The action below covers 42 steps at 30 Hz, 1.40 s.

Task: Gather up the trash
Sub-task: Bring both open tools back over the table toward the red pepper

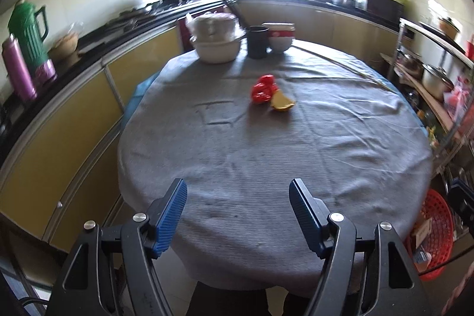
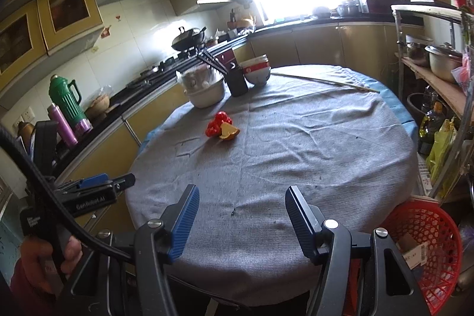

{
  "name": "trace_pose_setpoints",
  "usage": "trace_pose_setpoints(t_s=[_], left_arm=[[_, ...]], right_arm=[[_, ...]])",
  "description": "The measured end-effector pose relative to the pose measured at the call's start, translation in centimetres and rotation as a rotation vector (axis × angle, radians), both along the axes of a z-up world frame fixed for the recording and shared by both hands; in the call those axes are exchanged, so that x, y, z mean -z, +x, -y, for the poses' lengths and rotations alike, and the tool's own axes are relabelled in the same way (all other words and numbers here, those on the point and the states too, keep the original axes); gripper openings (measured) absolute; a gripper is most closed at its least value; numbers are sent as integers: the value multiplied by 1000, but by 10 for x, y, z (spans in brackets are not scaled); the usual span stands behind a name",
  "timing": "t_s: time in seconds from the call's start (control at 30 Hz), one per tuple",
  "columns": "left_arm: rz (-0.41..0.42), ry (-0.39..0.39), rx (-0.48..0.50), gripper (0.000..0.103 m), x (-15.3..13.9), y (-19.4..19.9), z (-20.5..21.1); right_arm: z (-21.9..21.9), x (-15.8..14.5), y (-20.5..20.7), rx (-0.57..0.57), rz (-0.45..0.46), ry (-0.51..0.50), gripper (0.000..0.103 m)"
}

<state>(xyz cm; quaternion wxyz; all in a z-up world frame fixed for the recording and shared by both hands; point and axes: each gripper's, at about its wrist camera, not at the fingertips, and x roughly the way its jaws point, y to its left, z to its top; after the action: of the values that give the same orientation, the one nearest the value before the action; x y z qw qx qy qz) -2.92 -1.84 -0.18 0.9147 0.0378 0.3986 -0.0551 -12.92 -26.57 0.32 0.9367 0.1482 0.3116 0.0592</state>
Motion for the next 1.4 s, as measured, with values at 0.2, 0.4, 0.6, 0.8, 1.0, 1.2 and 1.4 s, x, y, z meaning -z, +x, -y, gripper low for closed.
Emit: trace_pose_setpoints(t_s=[0.2,0.4,0.6,0.8,1.0,1.2,1.4], left_arm=[[-35,-3,-40,72,19,15,-19],[-81,-6,-59,72,42,33,-32],[-136,-36,-90,72,66,55,-51],[-163,-68,-129,72,80,74,-73],[-149,-58,-127,72,81,84,-78],[-146,-40,-93,72,85,93,-74],[-169,-48,-100,72,92,105,-79]], right_arm=[[-15,17,26,-33,-55,4,65],[-35,28,55,-66,-104,-24,65],[-52,44,101,-104,-168,-58,65],[-63,61,152,-114,-230,-64,65],[-75,71,196,-137,-242,-122,69],[-76,86,240,-132,-280,-135,70],[-84,104,281,-152,-318,-168,70]])
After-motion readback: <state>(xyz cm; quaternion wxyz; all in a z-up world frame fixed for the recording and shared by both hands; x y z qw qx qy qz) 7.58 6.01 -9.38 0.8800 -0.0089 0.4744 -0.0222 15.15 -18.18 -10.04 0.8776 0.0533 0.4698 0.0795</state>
